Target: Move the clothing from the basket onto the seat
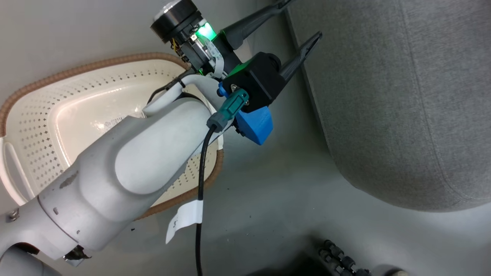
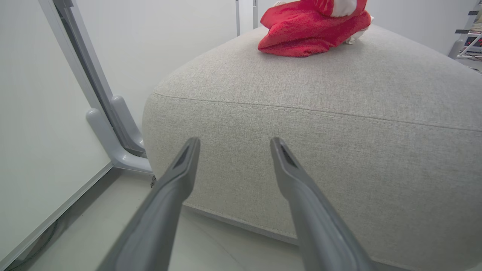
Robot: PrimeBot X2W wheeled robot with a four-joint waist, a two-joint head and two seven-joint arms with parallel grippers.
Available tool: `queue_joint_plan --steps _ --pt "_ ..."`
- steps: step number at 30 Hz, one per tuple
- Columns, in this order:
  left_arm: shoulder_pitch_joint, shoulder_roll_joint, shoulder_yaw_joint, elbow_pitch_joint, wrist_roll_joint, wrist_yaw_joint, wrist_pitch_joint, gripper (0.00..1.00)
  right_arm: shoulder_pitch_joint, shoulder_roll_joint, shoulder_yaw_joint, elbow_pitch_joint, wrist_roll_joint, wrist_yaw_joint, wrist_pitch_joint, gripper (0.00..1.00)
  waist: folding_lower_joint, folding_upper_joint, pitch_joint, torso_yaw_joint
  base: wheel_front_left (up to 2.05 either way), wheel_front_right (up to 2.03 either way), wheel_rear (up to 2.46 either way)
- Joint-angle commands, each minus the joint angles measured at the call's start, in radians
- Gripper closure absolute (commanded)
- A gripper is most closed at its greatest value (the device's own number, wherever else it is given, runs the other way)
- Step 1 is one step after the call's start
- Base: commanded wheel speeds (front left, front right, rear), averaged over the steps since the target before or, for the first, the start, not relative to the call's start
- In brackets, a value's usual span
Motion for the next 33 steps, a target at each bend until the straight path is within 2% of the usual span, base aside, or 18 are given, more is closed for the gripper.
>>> queue_joint_plan --steps 1,8,15,17,18,24,33 --pt "-0.020 0.007 0.004 -0.008 0.004 0.002 0.003 0.00 -0.012 0.005 0.001 0.013 -0.002 0.000 -0.001 1.00 -0.0002 0.0000 0.054 0.004 0.00 0.00 0.00" --pt "-0.034 0.023 -0.004 -0.029 0.013 0.008 0.010 0.00 0.018 0.060 -0.010 0.122 -0.033 0.000 -0.001 1.00 -0.0002 0.0000 0.098 0.007 0.00 0.00 0.00" --pt "-0.035 0.027 -0.010 -0.027 0.006 0.009 0.002 0.00 0.039 0.081 -0.015 0.197 -0.039 0.000 -0.001 1.00 -0.0002 0.0000 0.096 0.013 0.00 0.00 0.00" --pt "-0.032 0.026 -0.012 -0.023 0.004 0.010 -0.003 0.00 0.046 0.085 -0.020 0.203 -0.041 0.000 -0.001 0.20 -0.0002 0.0000 0.088 0.013 0.00 0.00 0.00" --pt "-0.029 0.025 -0.012 -0.021 0.002 0.011 -0.006 0.00 0.051 0.091 -0.020 0.207 -0.041 0.000 -0.001 0.00 -0.0002 0.0000 0.082 0.013 0.00 0.00 0.00" --pt "0.003 0.009 -0.014 0.006 -0.012 0.022 -0.045 0.00 0.136 0.112 -0.010 0.144 -0.057 0.000 -0.001 0.00 -0.0002 0.0000 0.008 0.019 0.00 0.00 0.00" --pt "0.099 -0.013 0.024 0.074 -0.067 0.058 -0.115 0.00 0.327 0.171 0.068 -0.028 -0.075 0.000 -0.001 0.00 -0.0002 0.0000 -0.183 0.047 0.00 0.00 0.00"
